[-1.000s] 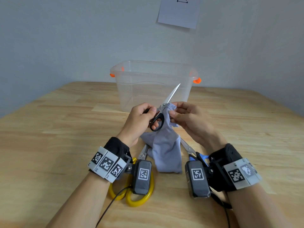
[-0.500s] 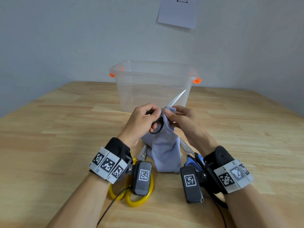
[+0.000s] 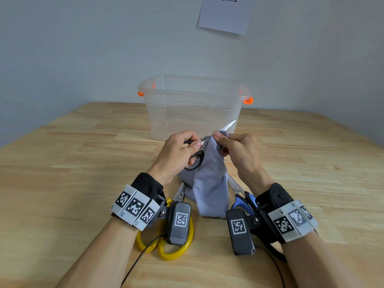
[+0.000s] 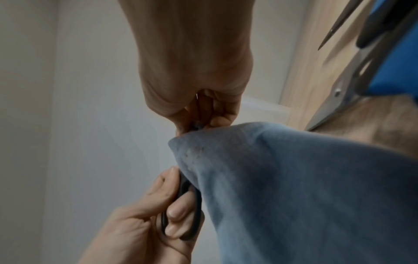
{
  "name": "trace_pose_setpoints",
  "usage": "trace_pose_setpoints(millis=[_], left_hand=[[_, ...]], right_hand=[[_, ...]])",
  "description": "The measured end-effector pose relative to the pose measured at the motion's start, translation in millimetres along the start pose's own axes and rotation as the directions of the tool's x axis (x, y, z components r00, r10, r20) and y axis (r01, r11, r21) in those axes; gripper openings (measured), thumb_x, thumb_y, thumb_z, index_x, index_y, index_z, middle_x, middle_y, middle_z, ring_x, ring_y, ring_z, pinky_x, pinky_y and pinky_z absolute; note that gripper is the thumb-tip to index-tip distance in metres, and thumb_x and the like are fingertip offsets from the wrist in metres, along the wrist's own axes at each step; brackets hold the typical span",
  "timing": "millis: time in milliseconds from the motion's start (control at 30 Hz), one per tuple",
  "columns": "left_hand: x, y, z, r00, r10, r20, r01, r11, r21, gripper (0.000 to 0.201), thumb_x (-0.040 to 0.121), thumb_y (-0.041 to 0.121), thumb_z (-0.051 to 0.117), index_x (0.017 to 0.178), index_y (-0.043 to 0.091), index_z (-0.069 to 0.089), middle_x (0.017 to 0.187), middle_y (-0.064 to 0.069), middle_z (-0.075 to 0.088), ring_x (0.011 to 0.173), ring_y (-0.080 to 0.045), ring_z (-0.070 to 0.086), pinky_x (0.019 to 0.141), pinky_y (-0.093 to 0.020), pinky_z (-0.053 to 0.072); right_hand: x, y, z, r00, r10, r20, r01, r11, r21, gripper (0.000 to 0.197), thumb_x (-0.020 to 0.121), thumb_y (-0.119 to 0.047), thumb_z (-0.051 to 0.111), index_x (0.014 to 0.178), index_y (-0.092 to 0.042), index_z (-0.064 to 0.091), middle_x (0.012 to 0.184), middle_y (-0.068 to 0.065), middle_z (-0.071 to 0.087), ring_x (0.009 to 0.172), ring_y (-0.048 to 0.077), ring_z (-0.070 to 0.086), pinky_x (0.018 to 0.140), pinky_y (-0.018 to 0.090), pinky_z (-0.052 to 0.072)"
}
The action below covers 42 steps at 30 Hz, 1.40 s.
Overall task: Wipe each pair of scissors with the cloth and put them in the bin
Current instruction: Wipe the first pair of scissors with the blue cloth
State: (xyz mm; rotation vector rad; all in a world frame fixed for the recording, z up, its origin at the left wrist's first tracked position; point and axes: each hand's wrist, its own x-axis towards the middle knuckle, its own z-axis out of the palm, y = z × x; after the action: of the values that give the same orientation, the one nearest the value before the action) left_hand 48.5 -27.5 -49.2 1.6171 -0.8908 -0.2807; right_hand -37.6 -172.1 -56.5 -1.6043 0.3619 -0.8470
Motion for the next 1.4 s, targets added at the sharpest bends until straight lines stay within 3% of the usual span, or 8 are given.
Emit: trace_pose_setpoints(millis=[100,233,333,500,700,1100,1267,1400], left_hand=[[-1,1,0,1.000,-0.004,-0.004,0.004,1.000,0.012,0.023,0.100,0.005,0.053,0.077,0.008,0.055,0.070,0.002,0.048,0.048,-0.009,0.044,0.045,-0.017,0.035],[-1,2,2,1.000,-0.020,-0.020,0.020,1.000,-0.002,0.021,0.100,0.005,0.053,0.079,0.005,0.056,0.071,-0.001,0.048,0.047,-0.009,0.043,0.045,-0.016,0.035],[-1,2,0,0.999,-0.034,-0.034,0.033,0.999,-0.015,0.022,0.100,0.006,0.054,0.078,0.006,0.056,0.068,0.000,0.047,0.047,-0.010,0.042,0.044,-0.015,0.035],[0,3,-3,0.999,-0.026,-0.032,0.026,1.000,0.002,0.025,0.099,0.006,0.054,0.075,0.009,0.056,0.067,0.001,0.047,0.047,-0.011,0.042,0.044,-0.016,0.034],[-1,4,-3,0.999,-0.040,-0.020,0.039,0.999,-0.012,0.027,0.099,0.003,0.054,0.073,0.010,0.054,0.070,0.000,0.047,0.047,-0.011,0.041,0.044,-0.014,0.034],[-1,5,-3,0.999,-0.040,-0.010,0.040,0.999,-0.010,0.026,0.099,0.004,0.054,0.073,0.008,0.055,0.067,0.002,0.047,0.047,-0.010,0.042,0.044,-0.014,0.035],[-1,3,-4,0.999,-0.050,-0.013,0.050,0.999,-0.003,0.020,0.098,0.003,0.054,0.080,-0.005,0.055,0.063,0.004,0.047,0.047,-0.011,0.042,0.044,-0.016,0.034],[1,2,-8,0.997,-0.079,-0.020,0.078,0.997,-0.015,0.018,0.097,0.003,0.056,0.081,-0.005,0.059,0.061,0.002,0.047,0.046,-0.011,0.042,0.043,-0.016,0.033]], right_hand=[[4,3,-3,0.997,-0.034,-0.065,0.032,0.999,-0.027,0.051,0.091,-0.014,0.071,0.042,-0.011,0.055,0.040,-0.008,0.044,0.045,0.009,0.039,0.050,0.023,0.035],[5,5,-5,0.998,-0.035,-0.061,0.033,0.999,-0.034,0.046,0.090,-0.018,0.072,0.054,0.008,0.061,0.043,-0.003,0.047,0.047,0.010,0.041,0.051,0.025,0.037],[-1,4,-1,0.998,-0.013,0.059,0.018,0.997,-0.077,0.039,0.090,-0.019,0.073,0.055,-0.003,0.067,0.045,-0.001,0.054,0.046,0.010,0.048,0.051,0.022,0.042],[-1,0,1,0.997,-0.031,0.068,0.036,0.997,-0.066,0.040,0.091,-0.015,0.071,0.051,-0.009,0.066,0.043,-0.004,0.054,0.045,0.008,0.047,0.050,0.019,0.040],[5,-1,-6,0.997,-0.042,-0.066,0.043,0.999,0.027,0.039,0.091,-0.011,0.070,0.067,0.019,0.063,0.050,0.005,0.050,0.048,0.009,0.042,0.048,0.019,0.038],[8,-1,-8,0.982,-0.051,-0.181,0.060,0.997,0.046,0.041,0.090,-0.012,0.070,0.062,0.016,0.061,0.060,0.010,0.047,0.053,0.013,0.040,0.048,0.021,0.036],[9,0,-9,0.977,-0.035,-0.210,0.049,0.997,0.062,0.044,0.090,-0.010,0.070,0.059,0.018,0.055,0.060,0.010,0.044,0.052,0.013,0.039,0.047,0.021,0.036],[10,0,-12,0.969,-0.005,-0.247,0.026,0.997,0.078,0.048,0.089,-0.014,0.070,0.061,0.021,0.051,0.062,0.013,0.043,0.059,0.020,0.038,0.052,0.029,0.035]])
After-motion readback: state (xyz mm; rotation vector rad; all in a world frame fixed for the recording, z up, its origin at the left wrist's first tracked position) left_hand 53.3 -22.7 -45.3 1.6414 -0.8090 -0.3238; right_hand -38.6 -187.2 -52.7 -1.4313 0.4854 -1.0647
